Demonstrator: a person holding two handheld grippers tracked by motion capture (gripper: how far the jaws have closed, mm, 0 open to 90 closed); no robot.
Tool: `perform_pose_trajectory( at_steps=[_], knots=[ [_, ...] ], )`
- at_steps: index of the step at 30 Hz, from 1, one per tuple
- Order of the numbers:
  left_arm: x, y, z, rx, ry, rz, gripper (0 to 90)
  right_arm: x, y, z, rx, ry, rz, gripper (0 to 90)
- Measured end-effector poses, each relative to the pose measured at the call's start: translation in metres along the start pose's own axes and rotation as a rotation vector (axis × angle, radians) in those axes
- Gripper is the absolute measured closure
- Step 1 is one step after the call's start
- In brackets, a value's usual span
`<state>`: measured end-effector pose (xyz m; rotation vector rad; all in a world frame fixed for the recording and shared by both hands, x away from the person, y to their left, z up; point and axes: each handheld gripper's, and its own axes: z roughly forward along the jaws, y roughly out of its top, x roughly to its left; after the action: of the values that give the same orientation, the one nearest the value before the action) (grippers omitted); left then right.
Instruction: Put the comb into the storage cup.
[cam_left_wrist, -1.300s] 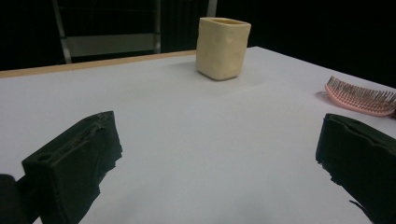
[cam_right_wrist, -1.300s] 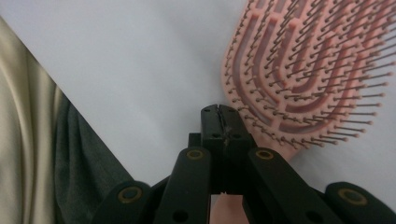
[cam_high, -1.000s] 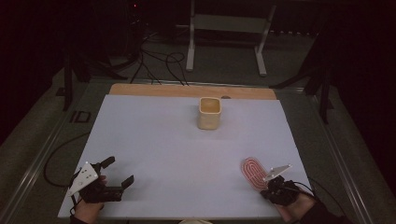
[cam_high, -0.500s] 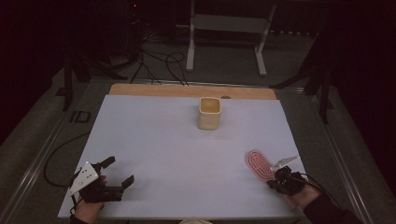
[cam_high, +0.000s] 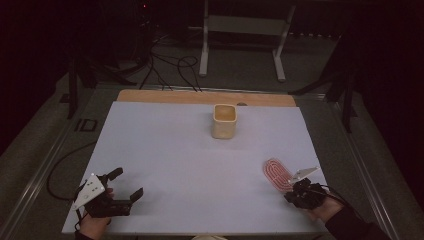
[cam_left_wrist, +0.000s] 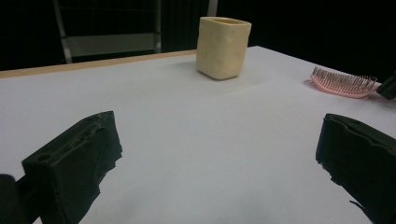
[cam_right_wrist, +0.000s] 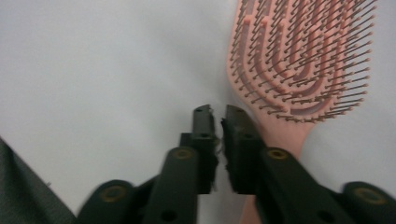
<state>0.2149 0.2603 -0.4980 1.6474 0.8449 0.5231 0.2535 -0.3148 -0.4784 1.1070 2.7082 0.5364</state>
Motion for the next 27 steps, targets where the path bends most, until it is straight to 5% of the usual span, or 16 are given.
perform_pose_trajectory(
  at_steps=[5, 11, 19, 27],
  knots=[
    [0.0, 0.0, 0.0, 0.0, 0.001, 0.0, 0.1, 0.003, -0.001, -0.006, 0.003, -0.008, -0.006, 65.6],
    [0.0, 0.0, 0.0, 0.0, 0.002, -0.001, 0.1, 0.005, 0.0, -0.011, 0.001, -0.008, 0.017, 40.2],
    [0.0, 0.0, -0.001, 0.001, 0.001, -0.003, 0.1, 0.001, 0.001, -0.015, 0.029, -0.028, 0.099, 10.3],
    [0.001, 0.0, -0.001, 0.001, 0.001, -0.004, 0.1, -0.005, 0.002, -0.016, 0.072, -0.023, 0.128, 11.4]
  ],
)
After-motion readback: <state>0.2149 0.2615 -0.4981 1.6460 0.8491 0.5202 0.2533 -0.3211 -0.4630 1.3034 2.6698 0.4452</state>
